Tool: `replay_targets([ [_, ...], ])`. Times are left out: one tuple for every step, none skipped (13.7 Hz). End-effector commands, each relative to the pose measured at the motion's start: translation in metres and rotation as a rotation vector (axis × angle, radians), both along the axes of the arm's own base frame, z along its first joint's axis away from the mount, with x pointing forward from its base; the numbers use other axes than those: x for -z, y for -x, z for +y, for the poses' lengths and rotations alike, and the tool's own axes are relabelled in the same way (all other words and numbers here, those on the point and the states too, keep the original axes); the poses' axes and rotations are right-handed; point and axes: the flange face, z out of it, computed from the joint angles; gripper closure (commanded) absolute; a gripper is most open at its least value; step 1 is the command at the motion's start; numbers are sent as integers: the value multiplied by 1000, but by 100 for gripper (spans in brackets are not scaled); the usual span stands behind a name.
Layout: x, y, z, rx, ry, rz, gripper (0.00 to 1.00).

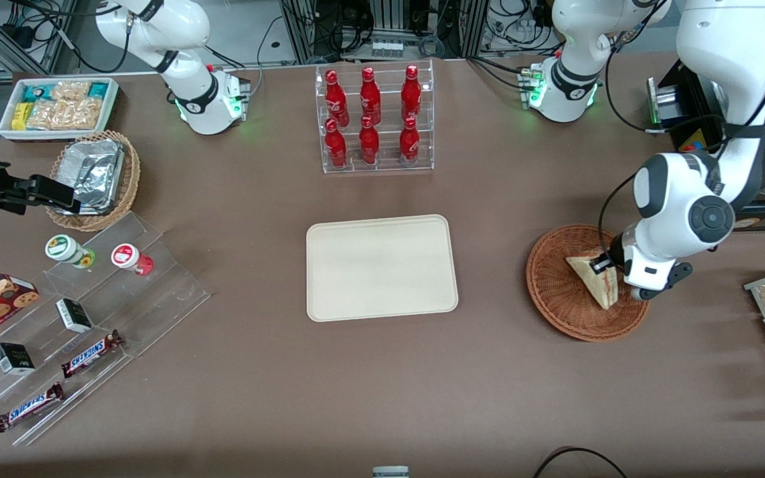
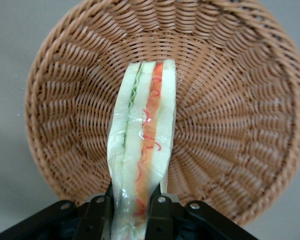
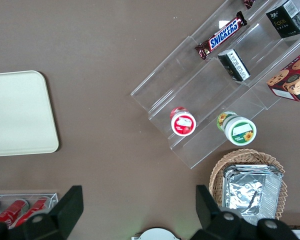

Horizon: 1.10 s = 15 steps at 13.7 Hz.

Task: Place sandwich from basket to tray
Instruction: 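Lift the sandwich and carry it with the left gripper over the tray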

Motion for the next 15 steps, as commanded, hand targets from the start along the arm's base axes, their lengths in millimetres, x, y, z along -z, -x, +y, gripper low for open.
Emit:
replay_targets([
  [-38,-9,-30,68,-9,8,100],
  [-39,-9,-45,121,-3,4,100],
  [-43,-8,-66,167,0,-4,100],
  [-47,-7,-85,198,1,-13,100],
  [-49,-6,-104,227,3,-19,100],
  [-47,-1,-128,270,4,-16,100],
  [-46,3,-145,298,6,-14,100],
  [-41,6,-161,316,9,-9,100],
  [-39,11,-187,347,14,-10,100],
  [-37,13,-217,377,23,-12,100],
  [-33,12,-238,356,16,-14,100],
  [-29,17,-262,346,7,-9,100],
  [-26,22,-283,351,6,-12,100],
  [-22,25,-302,354,8,-13,100],
  [-19,25,-322,342,11,-20,100],
])
